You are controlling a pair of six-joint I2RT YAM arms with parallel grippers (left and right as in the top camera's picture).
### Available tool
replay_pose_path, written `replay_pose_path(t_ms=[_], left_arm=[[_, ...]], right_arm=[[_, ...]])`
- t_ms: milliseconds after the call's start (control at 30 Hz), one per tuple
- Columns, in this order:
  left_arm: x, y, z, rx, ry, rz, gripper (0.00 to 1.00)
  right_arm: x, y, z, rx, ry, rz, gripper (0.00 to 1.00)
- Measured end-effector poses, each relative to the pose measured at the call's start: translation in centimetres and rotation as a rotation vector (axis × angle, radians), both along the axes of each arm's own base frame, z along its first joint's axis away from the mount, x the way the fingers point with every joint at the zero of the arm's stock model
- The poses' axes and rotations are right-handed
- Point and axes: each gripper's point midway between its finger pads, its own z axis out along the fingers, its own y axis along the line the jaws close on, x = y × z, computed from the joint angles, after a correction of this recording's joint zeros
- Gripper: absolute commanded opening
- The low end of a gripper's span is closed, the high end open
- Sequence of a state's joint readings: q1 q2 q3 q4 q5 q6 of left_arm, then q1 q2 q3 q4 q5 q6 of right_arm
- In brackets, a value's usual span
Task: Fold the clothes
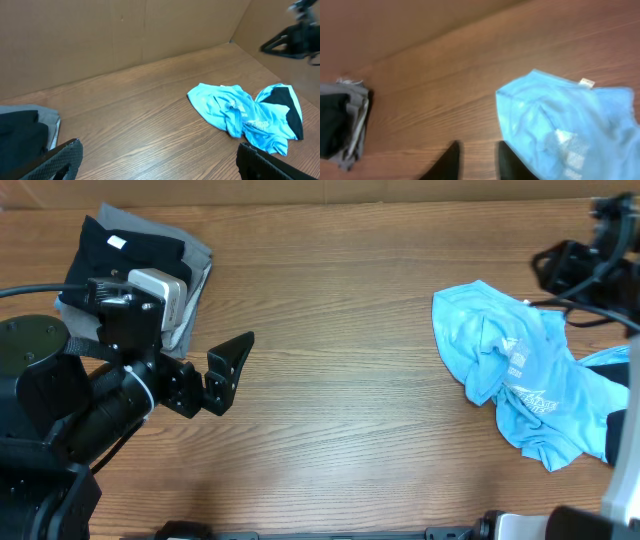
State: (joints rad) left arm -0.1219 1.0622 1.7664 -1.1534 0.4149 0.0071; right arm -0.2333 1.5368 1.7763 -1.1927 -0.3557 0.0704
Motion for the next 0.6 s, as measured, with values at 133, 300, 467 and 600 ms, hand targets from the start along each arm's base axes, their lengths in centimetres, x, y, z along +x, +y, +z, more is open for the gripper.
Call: replay_pose_path(t_ms=[133, 300, 467, 600], left_arm=[[-0.2, 0.0, -0.3, 0.002, 0.014, 0.000, 1.00], [-0.3, 0.0, -0.7, 0.004, 0.032, 0.000, 1.00], [-0.2, 0.0, -0.9, 0.005, 0.041, 0.000, 1.00], [0.3, 0.0, -1.5, 0.008, 0.070, 0.000, 1.00]], right_arm=[[0.6, -1.9, -2.0, -0.024, 0.074, -0.115, 0.56], [-0.3, -7.0, -3.7, 0.010, 0.155, -0.326, 0.56], [-1.7, -8.0, -8.7, 0.092, 0.364, -0.371, 0.56], [-1.6, -6.7, -14.1, 0.136, 0.519, -0.334, 0.57]])
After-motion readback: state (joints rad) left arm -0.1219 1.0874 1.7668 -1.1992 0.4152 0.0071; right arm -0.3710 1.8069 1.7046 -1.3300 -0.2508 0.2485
